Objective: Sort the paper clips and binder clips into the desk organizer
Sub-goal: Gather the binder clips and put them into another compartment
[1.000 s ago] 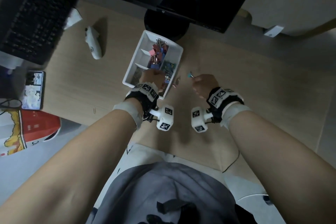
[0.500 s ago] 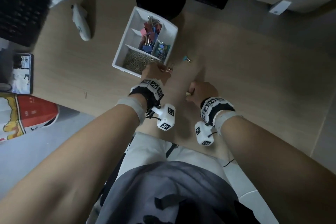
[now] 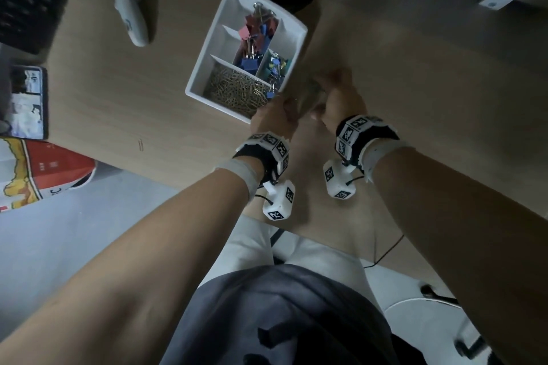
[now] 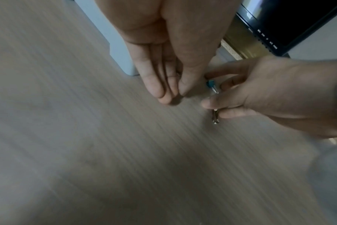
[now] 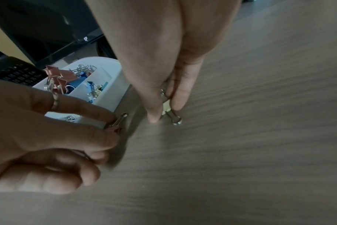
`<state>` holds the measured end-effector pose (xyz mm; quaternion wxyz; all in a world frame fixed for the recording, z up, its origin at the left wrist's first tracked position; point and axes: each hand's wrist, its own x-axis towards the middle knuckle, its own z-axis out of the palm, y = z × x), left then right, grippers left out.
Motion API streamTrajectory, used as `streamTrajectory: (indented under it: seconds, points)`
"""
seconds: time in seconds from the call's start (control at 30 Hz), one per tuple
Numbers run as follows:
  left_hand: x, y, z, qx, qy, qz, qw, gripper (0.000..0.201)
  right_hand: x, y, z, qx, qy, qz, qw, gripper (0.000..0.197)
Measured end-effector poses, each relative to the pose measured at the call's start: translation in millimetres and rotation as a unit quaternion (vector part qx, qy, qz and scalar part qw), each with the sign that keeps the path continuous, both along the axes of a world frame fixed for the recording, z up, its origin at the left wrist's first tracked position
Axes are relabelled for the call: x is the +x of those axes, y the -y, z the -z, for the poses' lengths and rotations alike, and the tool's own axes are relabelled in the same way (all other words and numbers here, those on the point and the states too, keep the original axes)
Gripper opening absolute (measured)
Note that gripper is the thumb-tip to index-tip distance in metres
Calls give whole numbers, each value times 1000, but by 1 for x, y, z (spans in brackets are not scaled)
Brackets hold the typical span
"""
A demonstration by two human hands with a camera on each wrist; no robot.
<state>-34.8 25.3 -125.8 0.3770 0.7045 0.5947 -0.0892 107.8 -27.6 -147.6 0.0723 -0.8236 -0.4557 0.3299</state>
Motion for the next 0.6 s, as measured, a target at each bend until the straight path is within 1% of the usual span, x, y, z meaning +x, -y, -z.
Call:
streamTrajectory:
  seconds: [0.07,0.13,0.17,0.2,0.3,0.4,0.47,0.6]
  points:
    - [-2,-5,0,10,-16,7,1000,34,1,0,0,13,18,-17,1000,54]
    - [-3,-10,2,4,-16,-5,1000,34,2,4,0,11,36,-22,999,30]
    - [-4,-11,4,0,-10,-14,1000,35,2,6,0,11,41,-22,999,21]
    - [-4,-12,5,-8,-9,-24,1000,37,2,9,0,11,40,-19,999,16]
    - [2,-7,8,-10,-11,-38,999,37,1,16,-3,19,29,-8,999,15]
    - [13,3,12,2,-24,-49,999,51,2,21,-6,37,35,2,999,23]
    - [18,6,14,21,-42,-52,998,56,4,26,-6,33,26,1,999,26]
    - [24,6,17,39,-60,-36,997,62,10,37,-4,45,-15,14,999,20]
